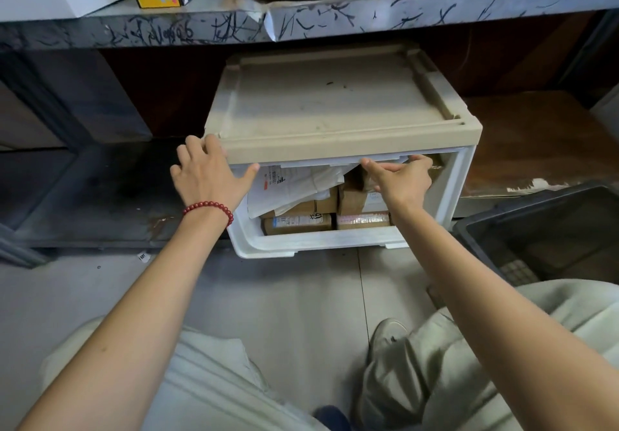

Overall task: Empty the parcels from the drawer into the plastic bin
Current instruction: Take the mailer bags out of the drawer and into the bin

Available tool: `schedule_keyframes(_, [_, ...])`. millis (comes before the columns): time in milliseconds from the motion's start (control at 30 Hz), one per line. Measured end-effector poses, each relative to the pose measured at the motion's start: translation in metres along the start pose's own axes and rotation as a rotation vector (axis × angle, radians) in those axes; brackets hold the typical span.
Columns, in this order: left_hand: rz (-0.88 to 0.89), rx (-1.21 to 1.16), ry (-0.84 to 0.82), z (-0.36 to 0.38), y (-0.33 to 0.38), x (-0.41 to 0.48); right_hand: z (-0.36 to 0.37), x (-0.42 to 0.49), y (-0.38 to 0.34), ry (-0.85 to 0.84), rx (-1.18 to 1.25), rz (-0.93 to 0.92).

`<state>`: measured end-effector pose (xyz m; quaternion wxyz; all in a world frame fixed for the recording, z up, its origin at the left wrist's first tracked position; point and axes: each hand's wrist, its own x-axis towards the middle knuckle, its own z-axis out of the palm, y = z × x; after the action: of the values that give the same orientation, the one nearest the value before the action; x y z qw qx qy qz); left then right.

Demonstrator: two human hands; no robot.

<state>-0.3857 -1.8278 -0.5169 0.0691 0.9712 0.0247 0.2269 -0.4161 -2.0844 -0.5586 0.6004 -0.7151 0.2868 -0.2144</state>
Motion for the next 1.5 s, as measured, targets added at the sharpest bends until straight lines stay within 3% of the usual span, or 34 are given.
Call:
schedule_keyframes(167, [-0.005,0.035,0.008,0.002,0.003,-0.003,-0.003,0.004,-0.012,-0.045,-0.117,0.015])
schedule_keyframes(300, [0.133,-0.015,-0.028,0.003,0.007,-0.029,-0.012,0.002,-0.004,-0.119,-0.210,0.000])
schedule_keyframes(467, [0.269,-0.018,-0.457,0.028,0.006,-0.060,-0.019,-0.005,0.011,-0.236,-0.248,-0.034])
schedule_keyframes(633, [0.257,-0.045,-0.529,0.052,0.005,-0.069,-0.007,-0.005,0.028,-0.323,-0.269,-0.035])
schedule_keyframes(833, [0.256,-0.059,-0.563,0.071,0.011,-0.052,0.018,-0.007,0.027,-0.408,-0.166,0.042])
schedule_keyframes(1100, [0.202,-0.098,-0.619,0.091,0.004,-0.048,0.046,-0.012,0.025,-0.360,-0.036,0.097])
schedule_keyframes(1300, [0.122,-0.206,-0.664,0.098,-0.007,-0.052,0.039,-0.026,0.032,-0.349,0.045,0.193])
schedule_keyframes(1500, [0.062,-0.348,-0.721,0.099,-0.008,-0.059,0.012,-0.029,0.037,-0.369,0.318,0.383])
